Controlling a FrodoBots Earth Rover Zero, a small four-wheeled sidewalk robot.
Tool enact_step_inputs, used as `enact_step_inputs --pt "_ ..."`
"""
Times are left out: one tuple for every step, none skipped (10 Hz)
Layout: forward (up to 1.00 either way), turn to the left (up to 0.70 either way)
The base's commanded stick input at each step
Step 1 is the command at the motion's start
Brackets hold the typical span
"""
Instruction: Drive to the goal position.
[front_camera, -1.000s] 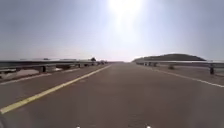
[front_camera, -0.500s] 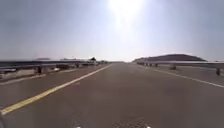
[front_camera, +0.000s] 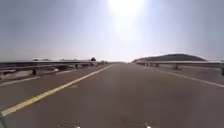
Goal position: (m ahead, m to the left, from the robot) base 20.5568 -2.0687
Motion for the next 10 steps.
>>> enact_step_inputs --pt "0.7 0.0" --pt "0.7 0.0" --pt "0.7 0.0" --pt "0.7 0.0" --pt "0.7 0.0" --pt "0.7 0.0" --pt "0.7 0.0" --pt "0.7 0.0" --pt "0.7 0.0" --pt "0.7 0.0"
